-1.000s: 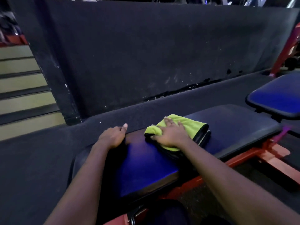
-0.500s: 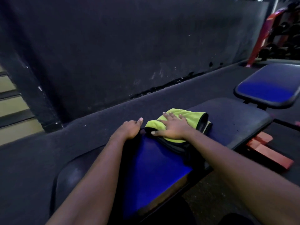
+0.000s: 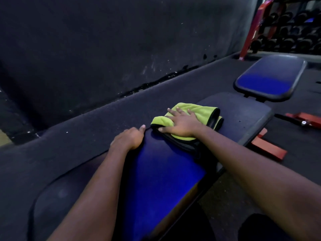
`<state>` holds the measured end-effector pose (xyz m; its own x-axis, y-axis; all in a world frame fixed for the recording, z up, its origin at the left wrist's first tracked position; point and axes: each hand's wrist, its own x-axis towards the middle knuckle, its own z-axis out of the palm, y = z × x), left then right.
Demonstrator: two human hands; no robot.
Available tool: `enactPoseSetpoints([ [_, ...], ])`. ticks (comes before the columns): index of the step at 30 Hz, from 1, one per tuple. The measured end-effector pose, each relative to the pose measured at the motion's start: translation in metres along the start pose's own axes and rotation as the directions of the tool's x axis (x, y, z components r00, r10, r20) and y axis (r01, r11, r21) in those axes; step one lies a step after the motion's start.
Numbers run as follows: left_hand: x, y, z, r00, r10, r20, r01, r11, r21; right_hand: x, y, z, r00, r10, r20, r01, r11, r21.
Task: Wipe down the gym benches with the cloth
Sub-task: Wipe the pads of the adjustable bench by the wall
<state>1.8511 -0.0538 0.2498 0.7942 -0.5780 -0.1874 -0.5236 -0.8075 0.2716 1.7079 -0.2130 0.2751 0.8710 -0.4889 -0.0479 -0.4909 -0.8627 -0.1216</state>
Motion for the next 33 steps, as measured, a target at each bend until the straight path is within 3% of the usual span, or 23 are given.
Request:
enactPoseSetpoints([
  [4,-0.004,0.001,-0.003,1.000,0.000,0.021,0.000,1.000,-0.015,-0.002,-0.003,-0.001,0.994,0.094,-0.059,-0.093,0.995,0.020],
  [8,-0.004,-0.001,-0.004,1.000,0.017,0.025,-0.016,1.000,-0.027,-0.015,0.004,-0.003,1.000,-0.021,0.004,0.021,1.000,0.012],
  [11,-0.007,0.000,-0.005,0.999,0.026,0.042,-0.025,0.999,-0.043,-0.029,-0.002,-0.004,0.988,0.137,-0.069,-0.135,0.991,0.023],
  [16,-0.013,0.004,-0.007,0.999,0.023,0.035,-0.021,0.998,-0.061,-0.075,-0.005,0.010,0.998,-0.042,-0.040,0.043,0.999,0.012],
  [20,-0.015,0.005,-0.009,0.999,0.034,0.030,-0.033,0.998,-0.049,-0.081,0.002,0.005,0.975,0.182,-0.123,-0.176,0.982,0.064],
  [24,-0.015,0.004,-0.007,0.999,0.035,0.006,-0.035,0.998,-0.055,-0.118,-0.002,0.013,0.995,0.027,-0.100,-0.023,0.999,0.041],
  [29,-0.016,0.003,-0.008,1.000,0.028,-0.001,-0.028,0.998,-0.060,-0.142,0.014,0.006,0.960,0.209,-0.188,-0.187,0.974,0.131],
  [33,-0.019,0.003,-0.007,1.000,0.014,-0.002,-0.014,0.999,-0.050,-0.170,0.012,0.021,0.984,0.098,-0.147,-0.070,0.980,0.187],
])
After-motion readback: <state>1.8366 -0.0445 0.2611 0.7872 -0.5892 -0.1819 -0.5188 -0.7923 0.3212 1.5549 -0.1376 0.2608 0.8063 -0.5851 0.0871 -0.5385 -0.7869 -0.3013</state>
